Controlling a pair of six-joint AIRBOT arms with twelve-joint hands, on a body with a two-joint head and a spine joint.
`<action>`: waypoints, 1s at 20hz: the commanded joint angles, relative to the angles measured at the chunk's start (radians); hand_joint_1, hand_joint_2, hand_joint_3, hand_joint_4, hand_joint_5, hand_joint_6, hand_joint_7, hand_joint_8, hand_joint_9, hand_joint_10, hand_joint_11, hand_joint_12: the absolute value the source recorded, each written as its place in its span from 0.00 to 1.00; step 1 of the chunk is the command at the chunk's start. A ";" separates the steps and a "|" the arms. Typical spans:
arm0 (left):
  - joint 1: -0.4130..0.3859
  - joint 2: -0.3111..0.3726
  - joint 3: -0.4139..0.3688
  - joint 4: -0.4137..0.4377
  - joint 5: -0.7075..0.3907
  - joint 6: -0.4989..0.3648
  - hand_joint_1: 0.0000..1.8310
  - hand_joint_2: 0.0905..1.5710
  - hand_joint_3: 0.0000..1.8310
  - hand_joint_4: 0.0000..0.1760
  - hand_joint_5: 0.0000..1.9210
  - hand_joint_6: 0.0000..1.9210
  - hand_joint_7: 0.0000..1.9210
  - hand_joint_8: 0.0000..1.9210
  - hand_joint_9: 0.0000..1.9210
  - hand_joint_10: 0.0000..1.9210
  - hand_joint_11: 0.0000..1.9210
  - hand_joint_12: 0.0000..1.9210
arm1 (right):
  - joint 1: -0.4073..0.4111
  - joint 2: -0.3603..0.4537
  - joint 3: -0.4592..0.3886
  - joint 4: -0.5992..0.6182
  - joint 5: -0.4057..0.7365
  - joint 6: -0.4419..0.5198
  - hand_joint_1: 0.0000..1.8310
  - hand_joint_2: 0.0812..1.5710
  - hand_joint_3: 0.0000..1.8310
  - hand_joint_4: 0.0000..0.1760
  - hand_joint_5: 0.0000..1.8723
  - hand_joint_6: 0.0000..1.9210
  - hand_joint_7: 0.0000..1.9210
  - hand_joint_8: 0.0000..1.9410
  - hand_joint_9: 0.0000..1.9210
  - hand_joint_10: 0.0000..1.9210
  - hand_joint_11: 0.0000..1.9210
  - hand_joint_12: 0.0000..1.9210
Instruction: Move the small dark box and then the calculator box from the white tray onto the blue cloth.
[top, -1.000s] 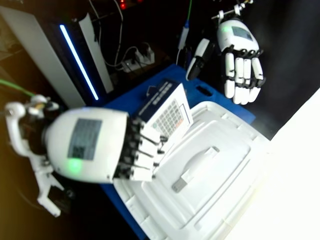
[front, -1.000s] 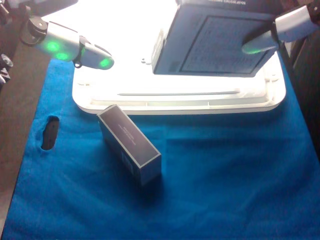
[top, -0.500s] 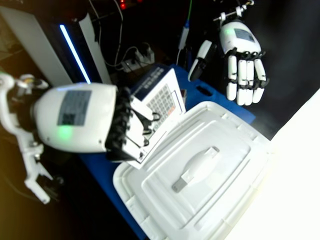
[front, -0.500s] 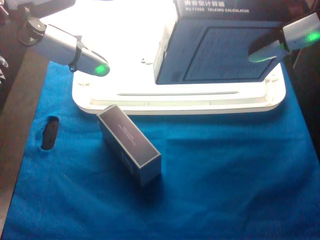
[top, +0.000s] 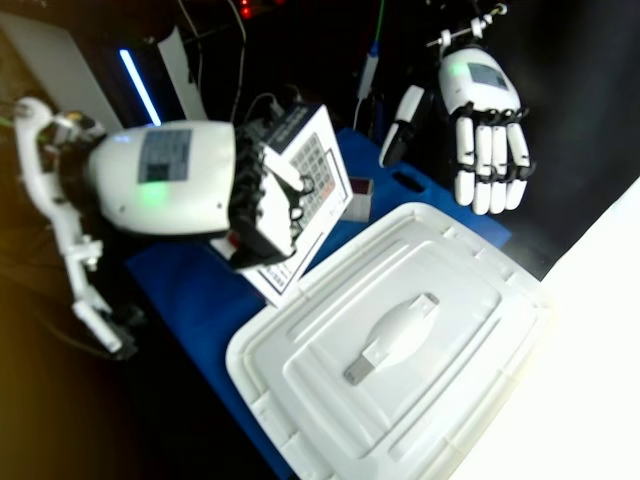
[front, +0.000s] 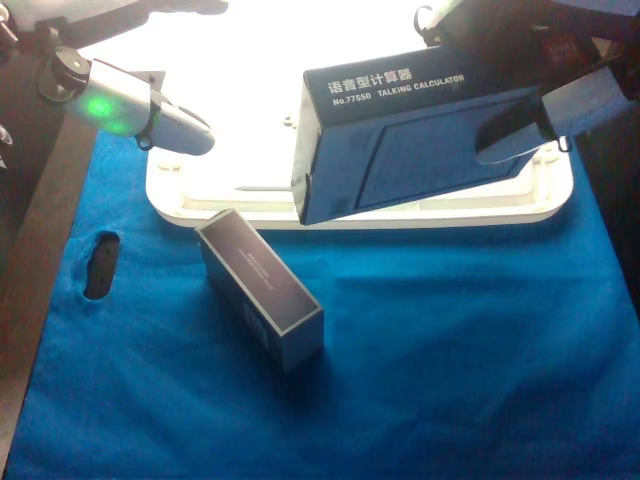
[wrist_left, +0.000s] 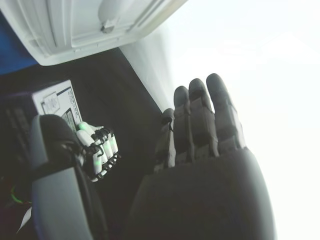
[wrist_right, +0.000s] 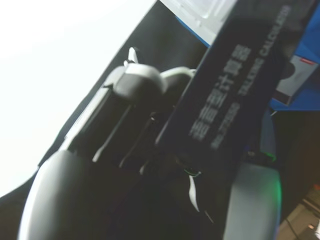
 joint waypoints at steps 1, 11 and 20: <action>-0.009 0.002 0.002 -0.041 -0.082 0.000 0.39 0.58 0.00 0.60 0.04 0.00 0.15 0.00 0.15 0.00 0.00 0.30 | 0.015 0.000 -0.004 0.006 0.078 0.031 0.64 0.68 0.00 0.00 0.55 0.45 0.58 0.95 0.68 1.00 0.74 1.00; 0.001 0.001 0.001 -0.045 -0.077 0.000 0.42 0.57 0.00 0.57 0.04 0.00 0.15 0.00 0.15 0.00 0.00 0.31 | 0.006 0.019 -0.044 -0.112 0.078 0.118 0.63 0.71 0.00 0.00 0.50 0.54 0.58 0.96 0.73 1.00 0.78 1.00; 0.008 -0.001 0.000 -0.056 -0.078 0.000 0.39 0.55 0.00 0.60 0.04 0.00 0.15 0.00 0.15 0.00 0.00 0.34 | -0.036 0.019 -0.036 -0.112 0.077 0.123 0.62 0.72 0.00 0.00 0.48 0.57 0.65 0.48 0.65 0.77 0.62 0.99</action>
